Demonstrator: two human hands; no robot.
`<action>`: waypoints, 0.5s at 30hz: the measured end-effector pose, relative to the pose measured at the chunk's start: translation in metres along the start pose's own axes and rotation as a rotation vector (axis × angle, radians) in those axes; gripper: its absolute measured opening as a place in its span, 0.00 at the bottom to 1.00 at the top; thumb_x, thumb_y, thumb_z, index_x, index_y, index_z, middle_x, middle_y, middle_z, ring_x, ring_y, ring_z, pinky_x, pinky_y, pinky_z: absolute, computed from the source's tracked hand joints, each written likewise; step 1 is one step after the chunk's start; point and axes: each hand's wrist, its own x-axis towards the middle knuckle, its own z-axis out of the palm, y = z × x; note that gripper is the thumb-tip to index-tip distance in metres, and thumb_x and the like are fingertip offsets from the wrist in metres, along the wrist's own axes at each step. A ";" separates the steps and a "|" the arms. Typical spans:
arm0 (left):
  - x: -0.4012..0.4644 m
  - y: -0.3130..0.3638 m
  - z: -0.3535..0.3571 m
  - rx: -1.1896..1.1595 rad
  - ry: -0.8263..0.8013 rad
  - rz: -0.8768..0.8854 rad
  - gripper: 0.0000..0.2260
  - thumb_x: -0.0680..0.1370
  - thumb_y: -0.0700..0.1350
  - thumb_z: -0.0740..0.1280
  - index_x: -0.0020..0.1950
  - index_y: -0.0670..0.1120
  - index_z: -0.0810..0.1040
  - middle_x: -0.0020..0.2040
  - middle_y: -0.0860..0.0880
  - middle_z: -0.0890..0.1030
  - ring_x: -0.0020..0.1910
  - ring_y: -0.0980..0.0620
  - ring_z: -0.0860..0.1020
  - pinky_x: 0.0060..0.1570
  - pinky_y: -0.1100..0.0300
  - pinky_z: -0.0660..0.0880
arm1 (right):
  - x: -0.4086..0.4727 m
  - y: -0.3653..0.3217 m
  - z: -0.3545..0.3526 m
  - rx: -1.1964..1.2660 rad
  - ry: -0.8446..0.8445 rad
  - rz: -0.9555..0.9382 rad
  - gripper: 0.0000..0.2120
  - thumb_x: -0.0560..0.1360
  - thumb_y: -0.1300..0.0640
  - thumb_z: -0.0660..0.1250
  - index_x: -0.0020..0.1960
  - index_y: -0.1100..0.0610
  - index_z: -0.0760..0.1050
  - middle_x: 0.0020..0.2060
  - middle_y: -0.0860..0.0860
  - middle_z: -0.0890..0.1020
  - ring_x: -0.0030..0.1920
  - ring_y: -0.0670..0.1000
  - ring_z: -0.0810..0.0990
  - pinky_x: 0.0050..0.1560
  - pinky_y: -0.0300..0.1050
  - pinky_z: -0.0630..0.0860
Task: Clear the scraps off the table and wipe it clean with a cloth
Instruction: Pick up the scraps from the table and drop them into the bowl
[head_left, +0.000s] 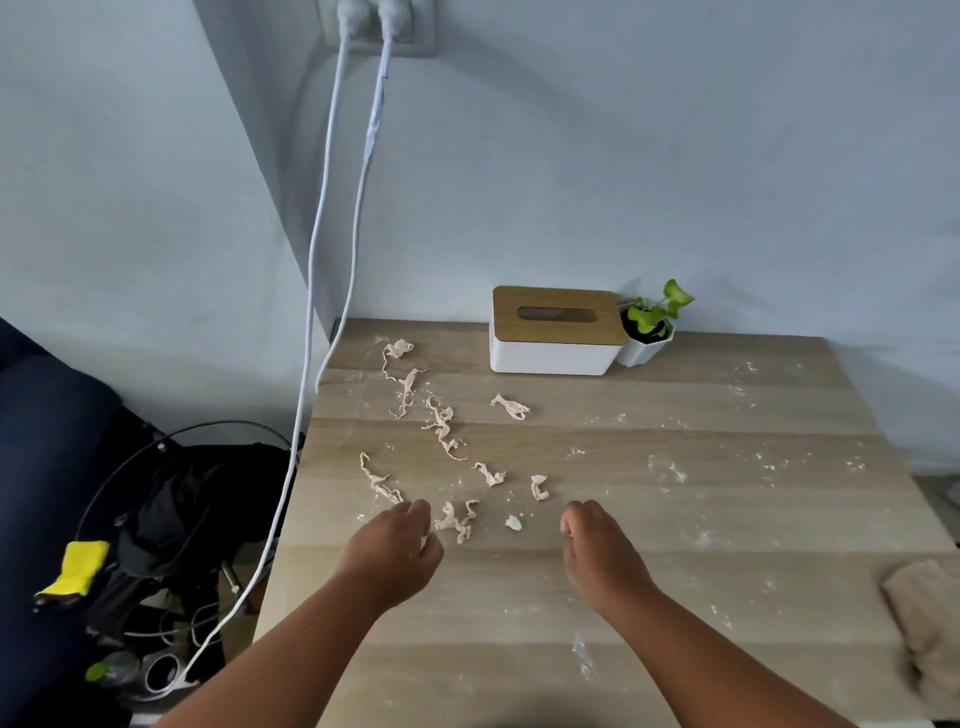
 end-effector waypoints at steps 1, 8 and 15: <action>0.001 0.003 0.002 0.009 0.012 -0.011 0.09 0.76 0.58 0.60 0.46 0.54 0.65 0.39 0.56 0.71 0.38 0.51 0.70 0.36 0.57 0.66 | 0.003 0.003 -0.001 0.007 0.019 -0.014 0.04 0.77 0.62 0.59 0.49 0.55 0.70 0.47 0.51 0.73 0.48 0.54 0.73 0.47 0.48 0.72; 0.011 0.023 0.022 0.020 0.001 -0.115 0.19 0.77 0.65 0.61 0.56 0.52 0.66 0.51 0.51 0.78 0.52 0.47 0.80 0.40 0.56 0.69 | 0.033 0.018 -0.004 -0.063 0.009 -0.069 0.12 0.81 0.43 0.60 0.53 0.52 0.70 0.50 0.49 0.75 0.53 0.54 0.75 0.46 0.47 0.73; 0.026 0.036 0.041 0.121 -0.005 -0.168 0.27 0.79 0.67 0.59 0.66 0.46 0.67 0.56 0.46 0.78 0.58 0.44 0.79 0.50 0.52 0.78 | 0.070 0.025 -0.002 -0.131 -0.027 -0.201 0.25 0.79 0.38 0.62 0.70 0.51 0.68 0.58 0.52 0.74 0.60 0.56 0.74 0.54 0.50 0.77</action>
